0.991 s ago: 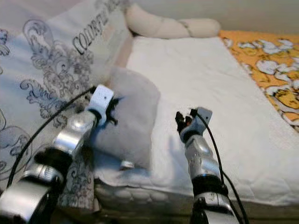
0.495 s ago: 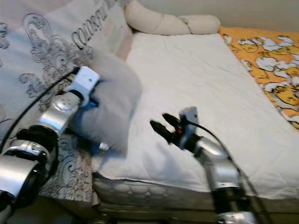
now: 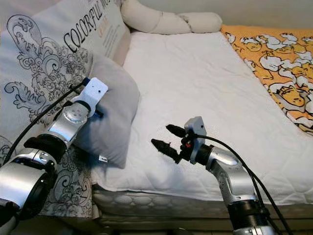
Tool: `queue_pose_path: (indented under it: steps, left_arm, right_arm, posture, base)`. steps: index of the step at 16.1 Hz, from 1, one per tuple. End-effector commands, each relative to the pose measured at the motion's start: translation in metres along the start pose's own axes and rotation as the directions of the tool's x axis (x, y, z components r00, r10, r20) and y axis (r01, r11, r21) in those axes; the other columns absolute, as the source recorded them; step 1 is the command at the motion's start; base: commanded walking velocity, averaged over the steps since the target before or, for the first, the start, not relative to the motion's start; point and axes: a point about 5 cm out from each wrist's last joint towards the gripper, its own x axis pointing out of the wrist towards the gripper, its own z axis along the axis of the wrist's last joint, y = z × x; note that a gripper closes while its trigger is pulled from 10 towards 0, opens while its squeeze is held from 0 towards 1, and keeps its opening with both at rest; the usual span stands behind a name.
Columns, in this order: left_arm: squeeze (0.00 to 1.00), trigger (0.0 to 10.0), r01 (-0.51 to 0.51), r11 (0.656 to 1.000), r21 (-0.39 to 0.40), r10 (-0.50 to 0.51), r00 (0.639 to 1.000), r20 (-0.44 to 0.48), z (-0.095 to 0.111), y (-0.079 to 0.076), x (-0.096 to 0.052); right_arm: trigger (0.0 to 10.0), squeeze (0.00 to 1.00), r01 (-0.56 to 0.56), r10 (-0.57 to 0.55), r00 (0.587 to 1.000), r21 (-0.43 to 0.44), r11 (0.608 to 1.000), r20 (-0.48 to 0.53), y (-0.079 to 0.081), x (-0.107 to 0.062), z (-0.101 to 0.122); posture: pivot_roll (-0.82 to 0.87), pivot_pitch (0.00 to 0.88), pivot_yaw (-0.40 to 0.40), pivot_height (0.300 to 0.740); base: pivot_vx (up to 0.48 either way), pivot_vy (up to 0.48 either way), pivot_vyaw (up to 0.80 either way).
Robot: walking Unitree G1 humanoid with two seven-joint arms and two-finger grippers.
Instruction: Clean up the room
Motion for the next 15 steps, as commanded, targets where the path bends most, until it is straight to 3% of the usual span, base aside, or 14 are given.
queue_pose_path:
  steps: [1, 3, 4, 5, 7, 10, 11, 12, 13, 15]
  left_arm:
    - [1.0, 10.0, -0.031, 0.998, -0.054, 0.029, 0.999, -0.034, -0.002, 0.008, 0.001]
    - [1.0, 10.0, -0.012, 0.99, -0.142, 0.015, 1.0, 0.016, 0.002, 0.01, 0.0]
    - [1.0, 10.0, 0.09, 0.982, -0.164, -0.078, 0.994, 0.078, 0.008, 0.0, -0.001]
    - [1.0, 10.0, 0.126, 0.978, -0.169, -0.106, 0.987, 0.119, 0.012, -0.003, -0.003]
    - [1.0, 10.0, 0.213, 0.927, -0.309, -0.133, 0.956, 0.261, 0.021, -0.009, -0.012]
    - [1.0, 10.0, 0.217, 0.936, -0.277, -0.129, 0.944, 0.303, 0.02, -0.007, -0.019]
    - [1.0, 10.0, 0.215, 0.946, -0.241, -0.117, 0.925, 0.363, 0.025, -0.004, -0.026]
    - [1.0, 10.0, 0.217, 0.943, -0.254, -0.106, 0.915, 0.39, 0.028, -0.003, -0.03]
    - [1.0, 10.0, 0.24, 0.91, -0.339, -0.068, 0.891, 0.449, 0.031, -0.002, -0.045]
    - [1.0, 10.0, 0.248, 0.887, -0.389, -0.047, 0.887, 0.459, 0.03, -0.002, -0.053]
  right_arm:
    - [10.0, 1.0, -0.024, 0.024, 1.0, 0.006, 1.0, 0.012, 0.002, -0.002, 0.002]
    - [10.0, 1.0, -0.019, 0.019, 1.0, -0.003, 1.0, 0.018, 0.003, -0.004, 0.001]
    - [10.0, 1.0, 0.0, 0.001, 1.0, -0.008, 1.0, 0.024, 0.003, -0.005, 0.0]
    - [10.0, 1.0, 0.005, -0.005, 1.0, -0.009, 1.0, 0.026, 0.003, -0.006, 0.0]
    - [10.0, 1.0, 0.004, -0.005, 0.998, 0.009, 1.0, 0.055, 0.011, -0.006, -0.001]
    - [10.0, 1.0, 0.004, -0.006, 0.998, 0.031, 1.0, 0.067, 0.015, -0.008, -0.003]
    - [10.0, 1.0, 0.027, -0.03, 0.997, 0.04, 0.999, 0.076, 0.016, -0.009, -0.005]
    - [10.0, 1.0, 0.054, -0.058, 0.995, 0.049, 0.997, 0.086, 0.015, -0.009, -0.005]
    - [10.0, 1.0, 0.137, -0.143, 0.981, 0.053, 0.989, 0.129, 0.013, -0.01, -0.003]
    - [10.0, 1.0, 0.193, -0.2, 0.966, 0.06, 0.979, 0.161, 0.012, -0.011, -0.002]
  posture:
    - [-0.03, 0.0, 0.022, 0.74]
    - [-0.03, 0.0, 0.022, 0.74]
    - [-0.03, 0.0, 0.022, 0.74]
    - [-0.04, 0.0, 0.031, 0.74]
    - [-0.05, 0.0, 0.032, 0.74]
    - [-0.03, 0.0, 0.021, 0.74]
    - [-0.03, 0.0, 0.015, 0.74]
    - [-0.02, 0.0, 0.013, 0.74]
    - [-0.03, 0.0, 0.015, 0.74]
    - [-0.03, 0.0, 0.011, 0.74]
  base:
    - [0.0, 0.0, 0.0]
    - [0.0, 0.0, 0.0]
    - [0.0, 0.0, 0.0]
    - [0.0, 0.0, 0.0]
    - [0.0, 0.0, 0.0]
    - [0.0, 0.0, 0.0]
    - [0.0, 0.0, 0.0]
    - [0.0, 0.0, 0.0]
    - [0.0, 0.0, 0.0]
    - [0.0, 0.0, 0.0]
